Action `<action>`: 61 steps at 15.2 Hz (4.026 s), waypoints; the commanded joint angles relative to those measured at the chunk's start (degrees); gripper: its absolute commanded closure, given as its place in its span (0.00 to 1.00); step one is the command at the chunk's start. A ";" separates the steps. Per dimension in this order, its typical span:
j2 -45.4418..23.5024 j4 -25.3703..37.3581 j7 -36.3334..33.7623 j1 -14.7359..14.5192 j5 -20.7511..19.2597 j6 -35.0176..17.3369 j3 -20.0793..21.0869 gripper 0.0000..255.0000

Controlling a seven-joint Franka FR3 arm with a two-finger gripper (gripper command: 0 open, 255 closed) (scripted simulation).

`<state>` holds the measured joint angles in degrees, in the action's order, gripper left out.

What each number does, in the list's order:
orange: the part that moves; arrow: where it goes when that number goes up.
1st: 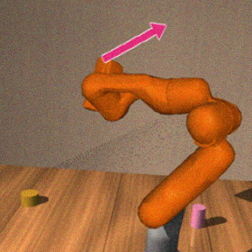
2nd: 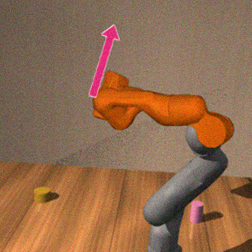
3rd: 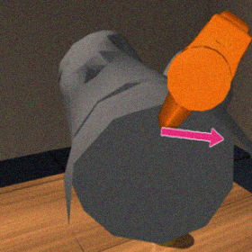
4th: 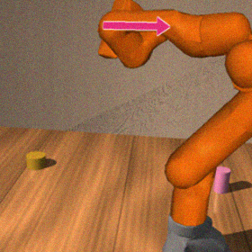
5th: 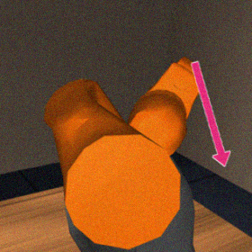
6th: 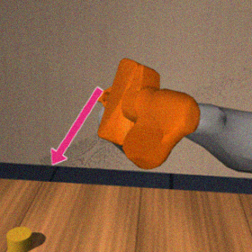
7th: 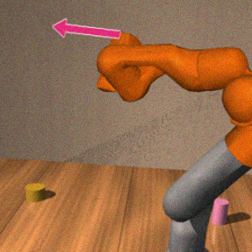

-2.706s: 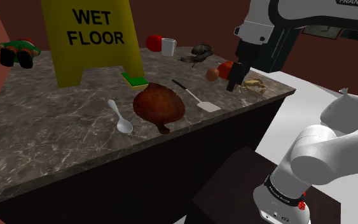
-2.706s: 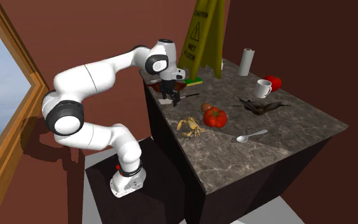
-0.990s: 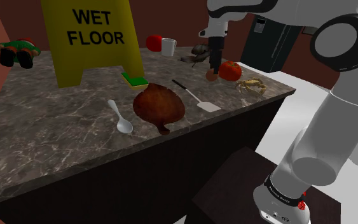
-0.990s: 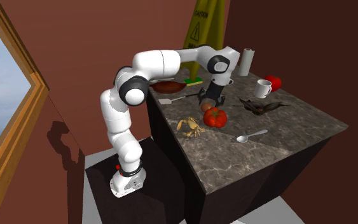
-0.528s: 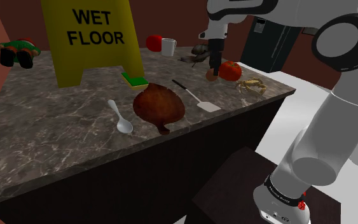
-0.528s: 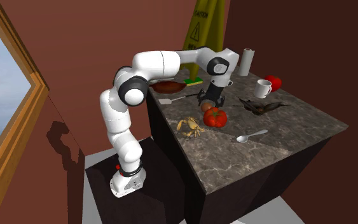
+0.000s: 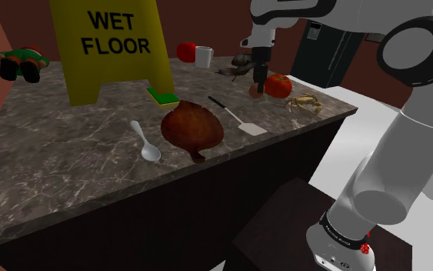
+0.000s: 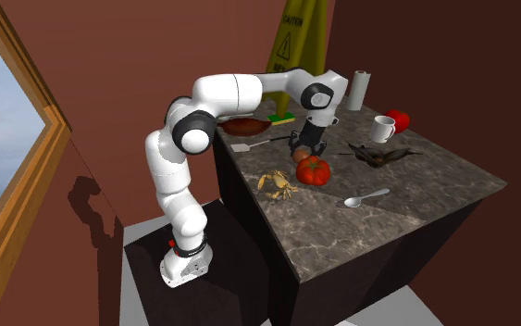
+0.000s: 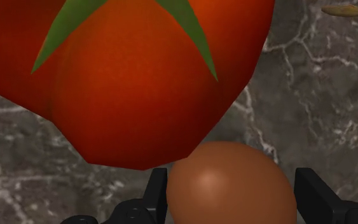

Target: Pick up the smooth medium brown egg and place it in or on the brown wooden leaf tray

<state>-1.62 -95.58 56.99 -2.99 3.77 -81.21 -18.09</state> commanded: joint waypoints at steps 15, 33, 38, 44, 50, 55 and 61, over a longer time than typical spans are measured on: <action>-2.28 12.08 -0.01 0.43 0.68 9.94 -0.31 1.00; 1.83 12.96 -15.25 -7.05 3.49 13.42 6.27 1.00; 2.68 11.80 -22.66 -10.50 5.19 12.11 9.89 1.00; 1.59 12.89 -31.27 -14.56 7.27 10.69 14.09 1.00; -1.81 16.86 -39.65 -18.66 8.93 9.61 18.03 1.00; -2.67 15.45 -42.35 -20.41 9.24 6.67 19.50 1.00; -0.96 8.54 -41.31 -20.50 9.04 1.57 19.55 1.00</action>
<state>-2.91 -85.72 15.46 -23.49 12.85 -78.66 1.46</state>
